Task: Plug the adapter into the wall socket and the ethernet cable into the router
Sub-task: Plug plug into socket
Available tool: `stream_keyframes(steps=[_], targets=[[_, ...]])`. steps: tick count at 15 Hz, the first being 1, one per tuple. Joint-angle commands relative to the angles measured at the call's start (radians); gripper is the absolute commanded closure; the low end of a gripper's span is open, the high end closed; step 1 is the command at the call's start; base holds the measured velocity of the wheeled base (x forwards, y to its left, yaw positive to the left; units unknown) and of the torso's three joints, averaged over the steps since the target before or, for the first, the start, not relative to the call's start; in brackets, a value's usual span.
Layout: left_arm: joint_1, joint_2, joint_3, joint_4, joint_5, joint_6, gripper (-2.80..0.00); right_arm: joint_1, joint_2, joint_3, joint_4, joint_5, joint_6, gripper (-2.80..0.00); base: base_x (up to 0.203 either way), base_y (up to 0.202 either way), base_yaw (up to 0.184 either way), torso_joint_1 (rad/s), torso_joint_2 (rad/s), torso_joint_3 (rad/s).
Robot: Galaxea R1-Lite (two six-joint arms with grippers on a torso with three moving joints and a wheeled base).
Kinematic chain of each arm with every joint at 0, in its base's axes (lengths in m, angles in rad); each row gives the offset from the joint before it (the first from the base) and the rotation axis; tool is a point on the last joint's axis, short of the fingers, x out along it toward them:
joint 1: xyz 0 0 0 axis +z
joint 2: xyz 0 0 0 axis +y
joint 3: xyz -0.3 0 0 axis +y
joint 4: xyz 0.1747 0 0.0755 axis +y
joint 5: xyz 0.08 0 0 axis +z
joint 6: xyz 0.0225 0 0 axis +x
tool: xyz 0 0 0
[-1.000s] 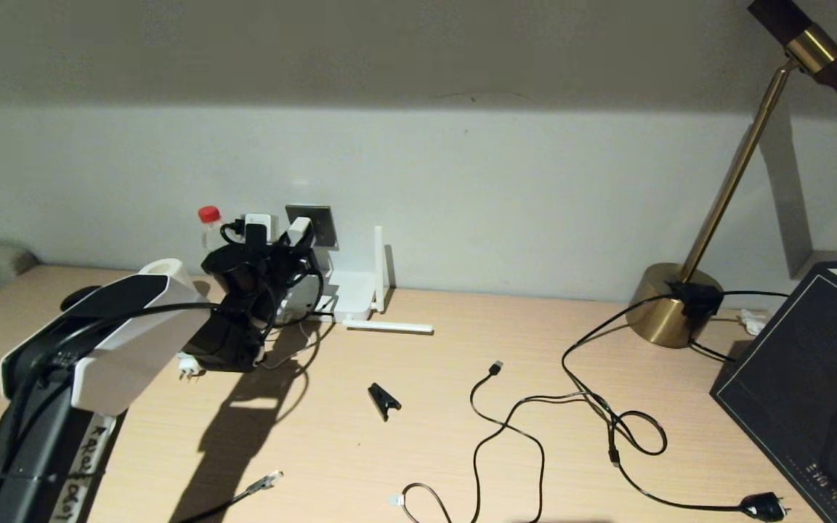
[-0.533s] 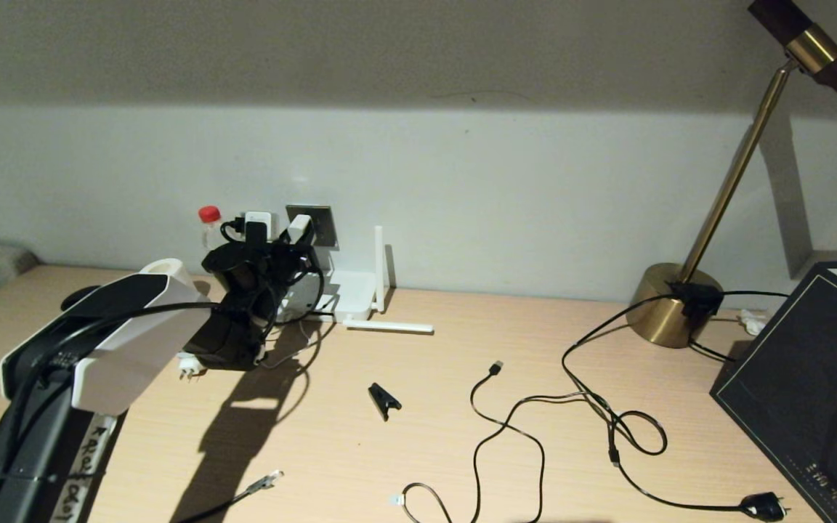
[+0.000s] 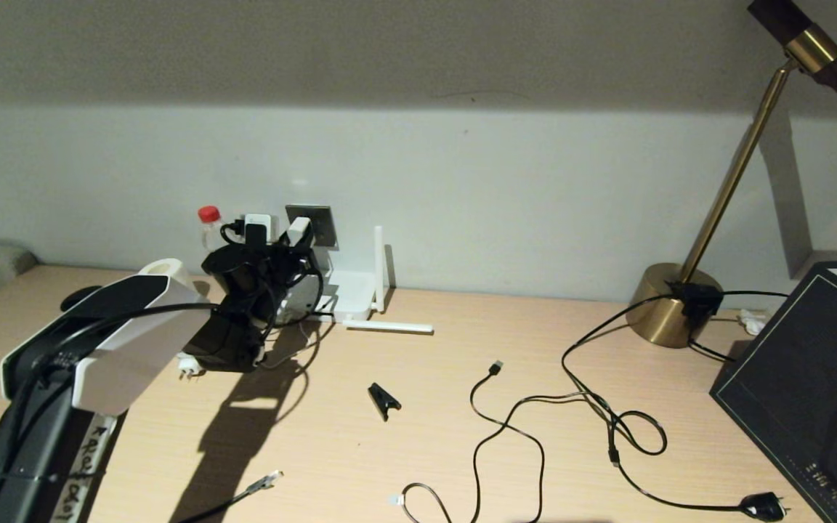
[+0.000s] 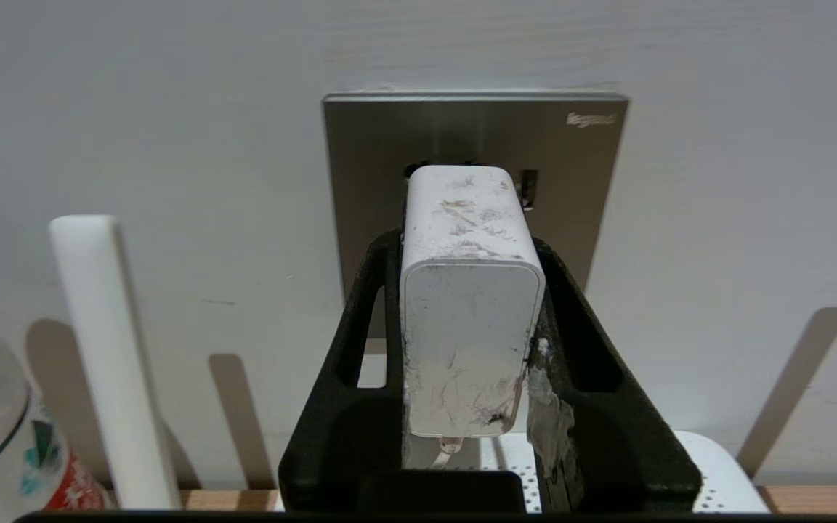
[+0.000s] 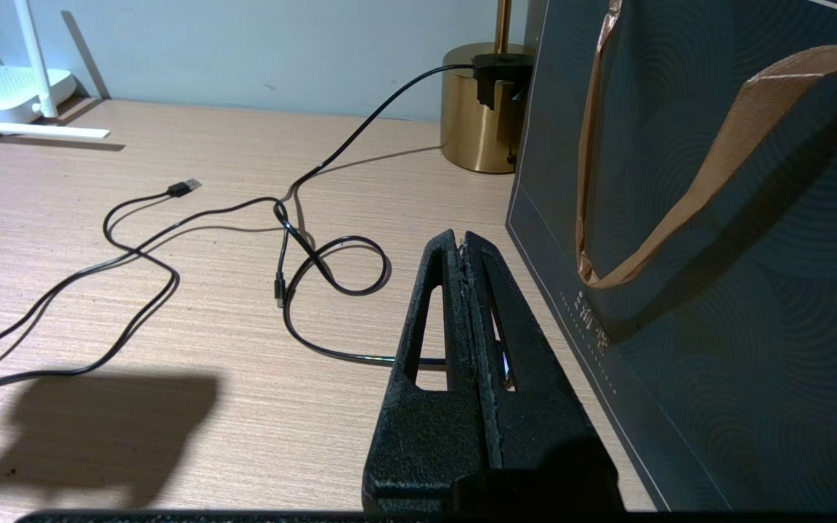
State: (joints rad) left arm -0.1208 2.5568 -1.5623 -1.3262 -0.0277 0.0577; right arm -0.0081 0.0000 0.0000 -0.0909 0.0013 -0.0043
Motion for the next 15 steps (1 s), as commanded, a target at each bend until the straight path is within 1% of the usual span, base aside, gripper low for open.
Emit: stream_keyframes(steps=[1,15], targets=[[0.004,0.003,0.002,-0.008,0.0,0.001,0.0,0.0,0.0,0.035,0.0,0.0,0.0,0.0,0.0,0.0,0.0,0.0,0.0,0.0],[0.004,0.013,-0.006,-0.01,-0.001,0.001,0.0,0.0,0.0,0.035,-0.001,0.0,0.0,0.0,0.0,0.0,0.0,0.0,0.0,0.0]])
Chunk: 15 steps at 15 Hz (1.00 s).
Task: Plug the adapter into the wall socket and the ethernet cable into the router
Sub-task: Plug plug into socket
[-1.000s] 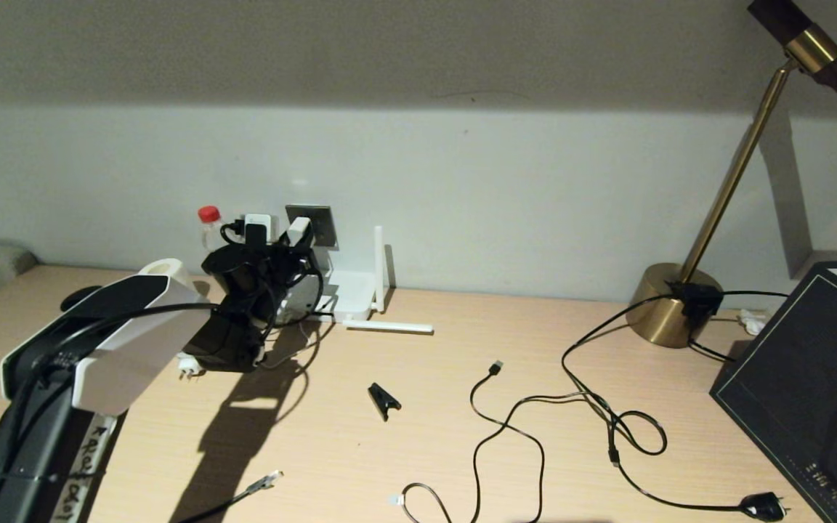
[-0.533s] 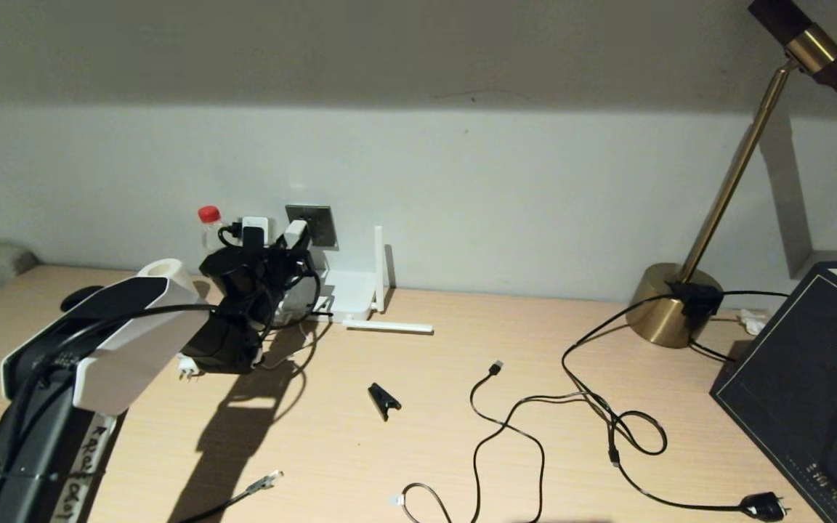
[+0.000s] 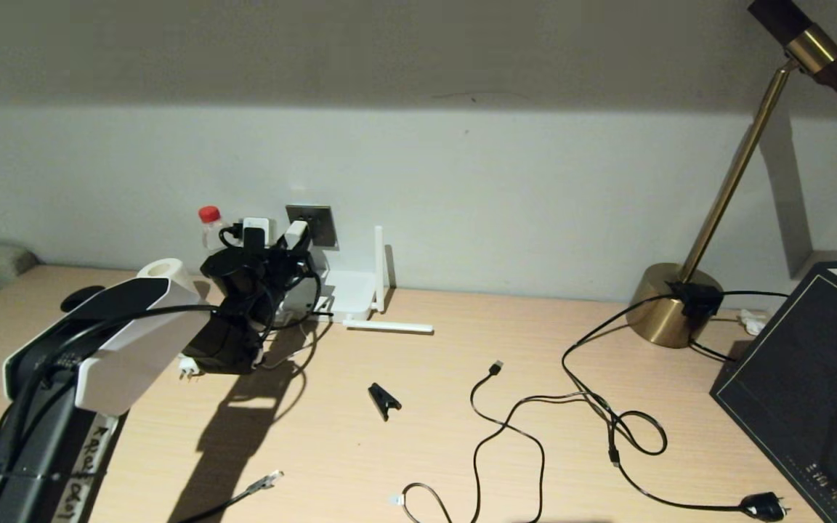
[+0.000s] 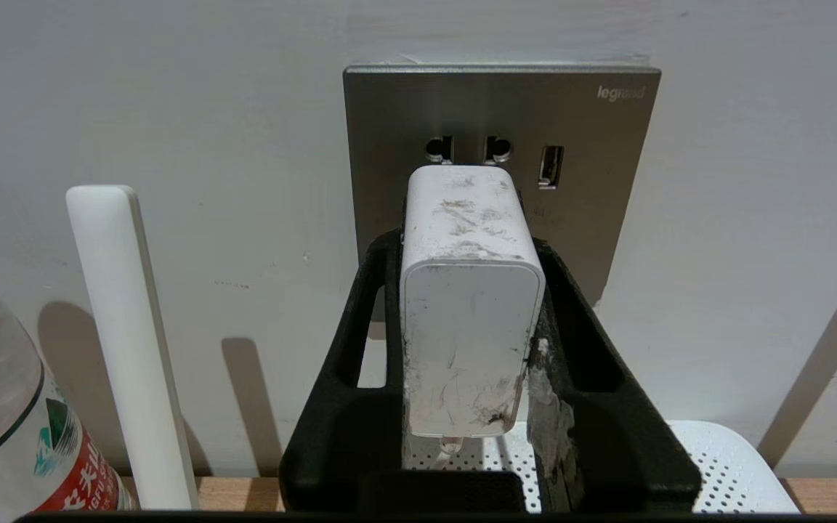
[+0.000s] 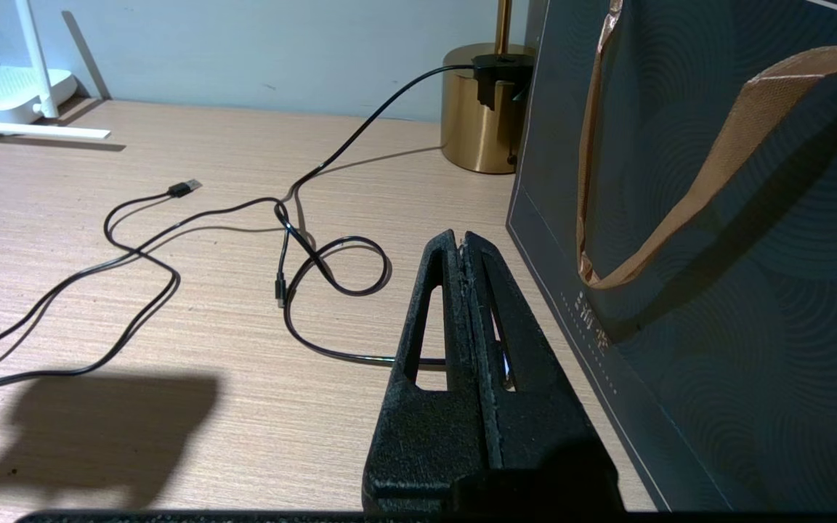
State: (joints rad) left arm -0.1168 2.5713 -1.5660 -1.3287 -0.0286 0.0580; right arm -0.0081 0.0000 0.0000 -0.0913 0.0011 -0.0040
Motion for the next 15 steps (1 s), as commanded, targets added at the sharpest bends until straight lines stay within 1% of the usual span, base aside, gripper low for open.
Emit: stream_keyframes(steps=[1,15], targets=[[-0.001,-0.003,-0.003,-0.007,-0.001,0.0,0.0,0.0,0.0,0.035,-0.001,0.0,-0.001,0.0,0.0,0.0,0.0,0.0,0.0,0.0],[-0.012,-0.01,-0.009,-0.003,-0.001,0.0,0.0,0.0,0.0,0.035,-0.001,0.0,-0.001,0.0,0.0,0.0,0.0,0.0,0.0,0.0]])
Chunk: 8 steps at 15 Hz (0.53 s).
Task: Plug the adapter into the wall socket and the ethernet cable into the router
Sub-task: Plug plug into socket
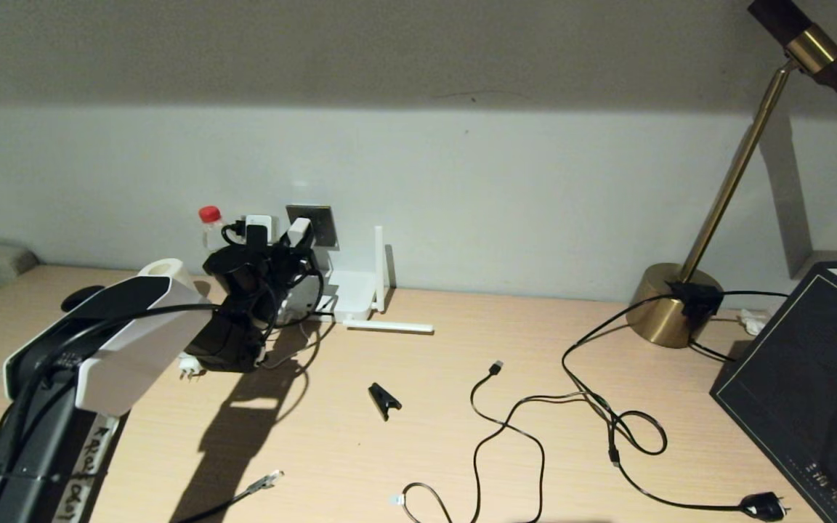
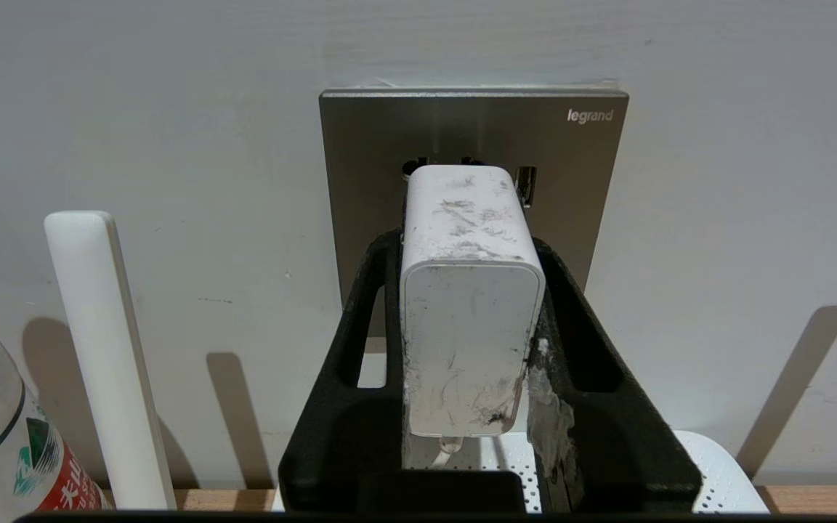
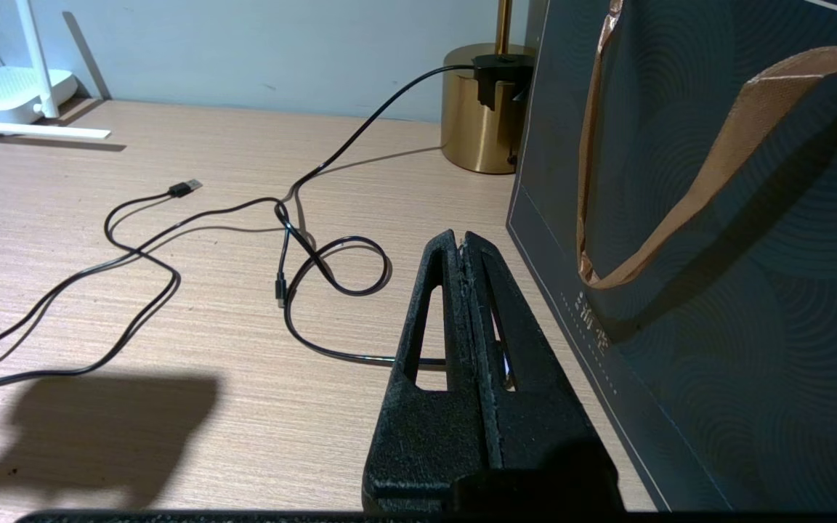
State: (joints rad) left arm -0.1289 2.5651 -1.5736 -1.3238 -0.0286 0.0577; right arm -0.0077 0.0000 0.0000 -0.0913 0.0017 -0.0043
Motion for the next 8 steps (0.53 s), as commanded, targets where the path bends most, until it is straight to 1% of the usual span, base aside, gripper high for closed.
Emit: stream_keyframes(steps=[1,8], targets=[[0.0,-0.003,-0.004,-0.008,0.001,0.001,0.0,0.0,0.0,0.035,-0.001,0.0,0.0,0.0,0.0,0.0,0.0,0.0,0.0,0.0],[0.0,0.001,-0.006,-0.008,0.001,0.001,0.0,0.0,0.0,0.035,-0.001,0.0,0.0,0.0,0.0,0.0,0.0,0.0,0.0,0.0]])
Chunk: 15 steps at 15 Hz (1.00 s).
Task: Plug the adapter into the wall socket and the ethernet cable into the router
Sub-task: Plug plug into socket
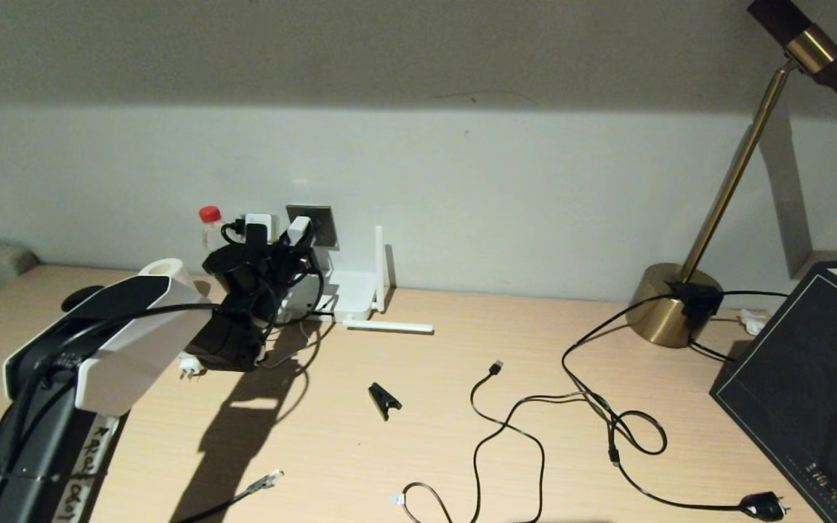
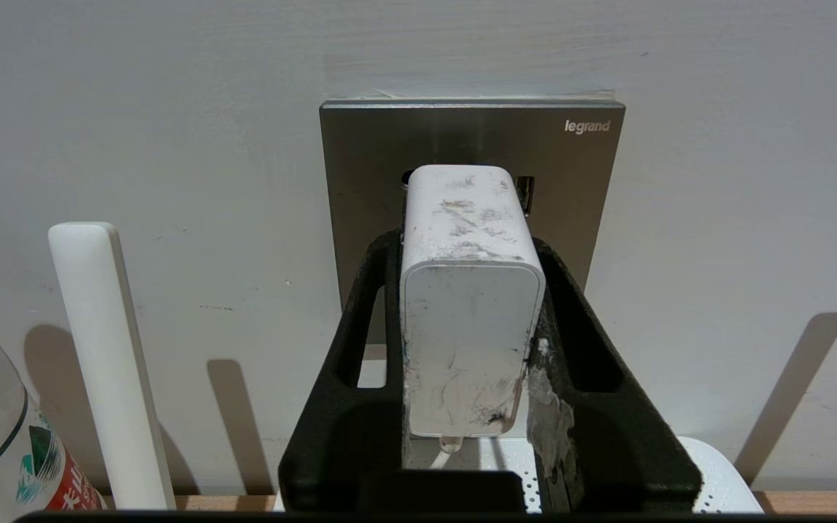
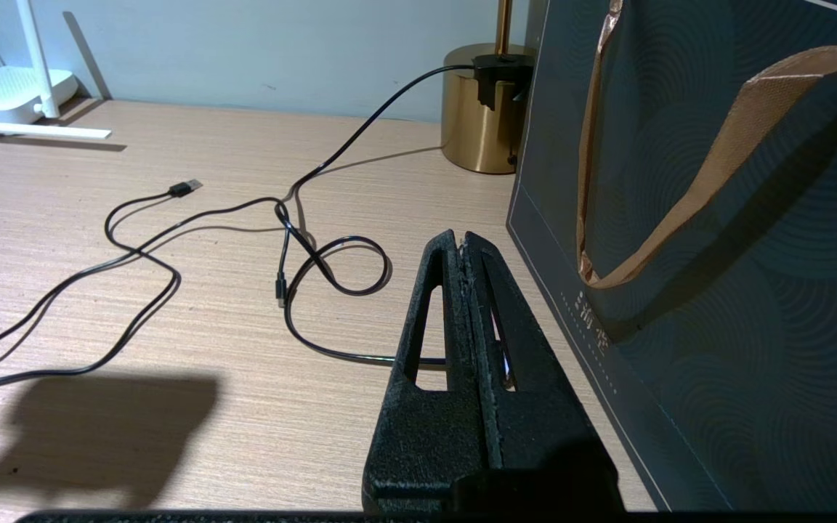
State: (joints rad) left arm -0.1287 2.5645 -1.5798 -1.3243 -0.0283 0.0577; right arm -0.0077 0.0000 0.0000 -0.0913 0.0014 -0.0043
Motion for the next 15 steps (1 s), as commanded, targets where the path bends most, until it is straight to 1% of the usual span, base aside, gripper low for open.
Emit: stream_keyframes(steps=[1,15], targets=[[0.0,0.0,0.0,-0.007,0.001,0.001,0.0,0.0,0.0,0.035,-0.001,0.0,0.0,0.0,0.0,0.0,0.0,0.0,0.0,0.0],[0.006,0.005,0.003,-0.009,0.001,0.001,0.0,0.0,0.0,0.035,-0.001,0.0,0.0,0.0,0.0,0.0,0.0,0.0,0.0,0.0]])
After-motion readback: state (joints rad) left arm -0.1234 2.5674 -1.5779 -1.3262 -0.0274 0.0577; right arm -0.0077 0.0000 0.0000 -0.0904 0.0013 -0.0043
